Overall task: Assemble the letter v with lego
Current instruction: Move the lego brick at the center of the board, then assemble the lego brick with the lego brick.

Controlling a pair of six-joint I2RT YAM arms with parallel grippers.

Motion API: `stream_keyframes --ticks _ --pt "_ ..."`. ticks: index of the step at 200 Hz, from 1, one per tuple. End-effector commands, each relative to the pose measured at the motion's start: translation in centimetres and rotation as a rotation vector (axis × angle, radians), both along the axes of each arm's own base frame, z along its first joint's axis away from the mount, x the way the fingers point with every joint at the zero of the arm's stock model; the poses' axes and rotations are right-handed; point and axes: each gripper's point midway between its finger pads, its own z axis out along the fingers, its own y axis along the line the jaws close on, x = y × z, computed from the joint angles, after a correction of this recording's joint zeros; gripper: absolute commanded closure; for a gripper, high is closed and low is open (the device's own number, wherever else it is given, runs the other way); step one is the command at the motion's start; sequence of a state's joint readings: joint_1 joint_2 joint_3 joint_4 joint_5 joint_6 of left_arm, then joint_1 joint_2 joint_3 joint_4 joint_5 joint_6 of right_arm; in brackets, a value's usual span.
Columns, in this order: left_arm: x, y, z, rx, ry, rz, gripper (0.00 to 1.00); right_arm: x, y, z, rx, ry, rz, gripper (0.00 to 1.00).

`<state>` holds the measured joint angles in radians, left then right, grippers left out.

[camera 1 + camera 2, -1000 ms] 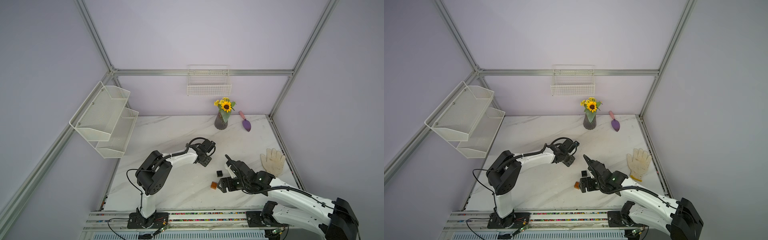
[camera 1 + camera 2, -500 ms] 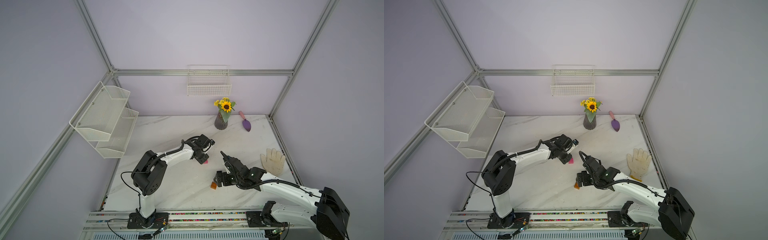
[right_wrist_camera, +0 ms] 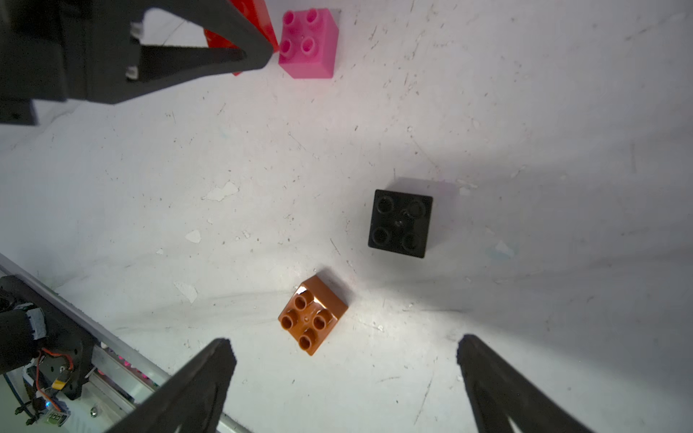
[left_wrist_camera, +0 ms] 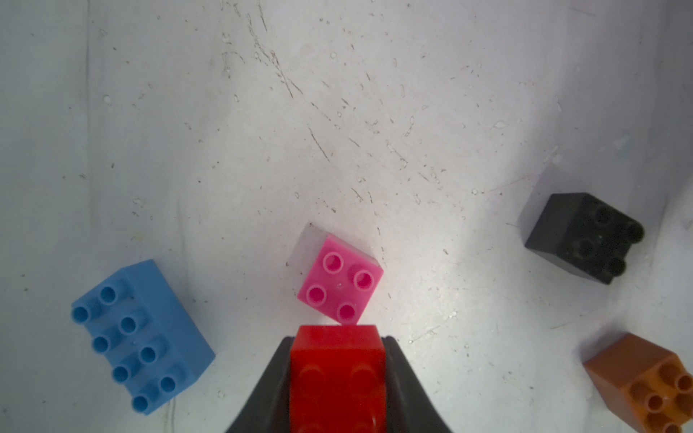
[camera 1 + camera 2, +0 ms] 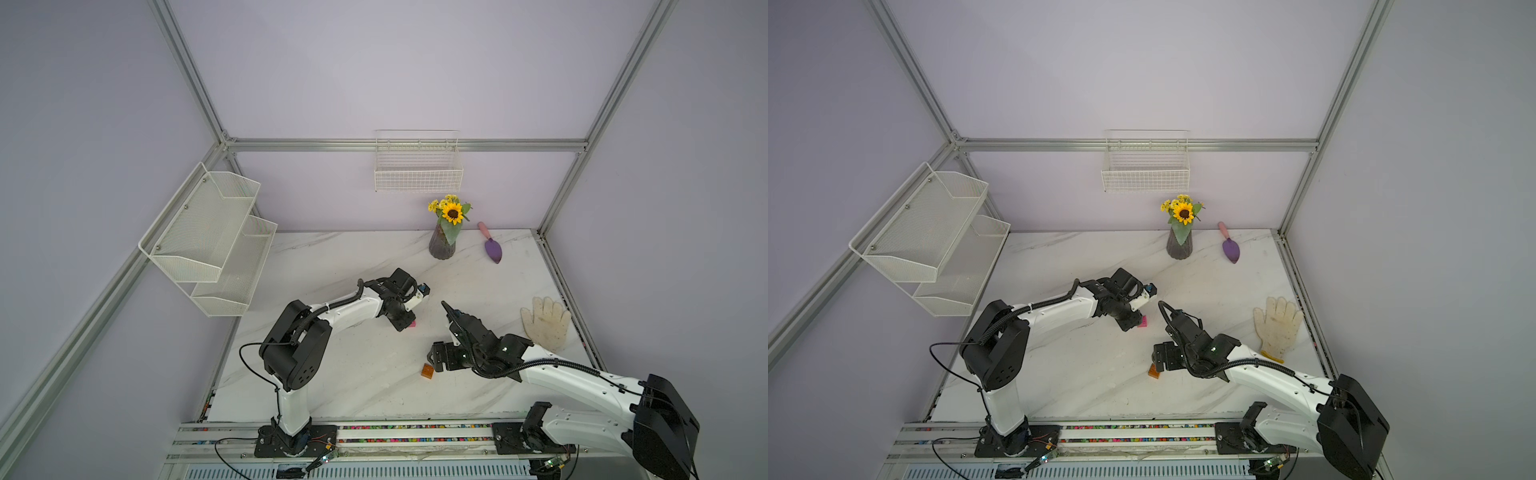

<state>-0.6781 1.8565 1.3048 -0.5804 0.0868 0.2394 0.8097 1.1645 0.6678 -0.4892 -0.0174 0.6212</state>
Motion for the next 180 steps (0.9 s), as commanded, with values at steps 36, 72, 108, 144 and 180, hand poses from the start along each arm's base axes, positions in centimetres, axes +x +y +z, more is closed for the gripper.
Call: stream_keyframes --ticks 36,72,108,144,180 --pt "1.0 -0.2 2.3 -0.005 -0.083 -0.140 0.72 0.6 0.5 0.2 0.040 -0.015 -0.022 0.03" --pt "1.4 -0.5 2.3 -0.007 -0.103 -0.189 0.72 0.5 0.4 -0.2 0.031 -0.011 -0.019 0.03" --pt "1.1 -0.9 2.2 -0.019 -0.098 -0.258 0.72 0.4 0.2 -0.8 0.024 -0.002 -0.025 0.03" --pt "1.3 -1.2 1.3 0.000 -0.065 -0.295 0.71 0.5 0.2 -1.1 0.022 0.006 -0.026 0.03" --pt "1.4 -1.2 0.1 0.021 -0.035 -0.312 0.71 0.6 0.3 -1.0 0.023 0.005 -0.023 0.03"
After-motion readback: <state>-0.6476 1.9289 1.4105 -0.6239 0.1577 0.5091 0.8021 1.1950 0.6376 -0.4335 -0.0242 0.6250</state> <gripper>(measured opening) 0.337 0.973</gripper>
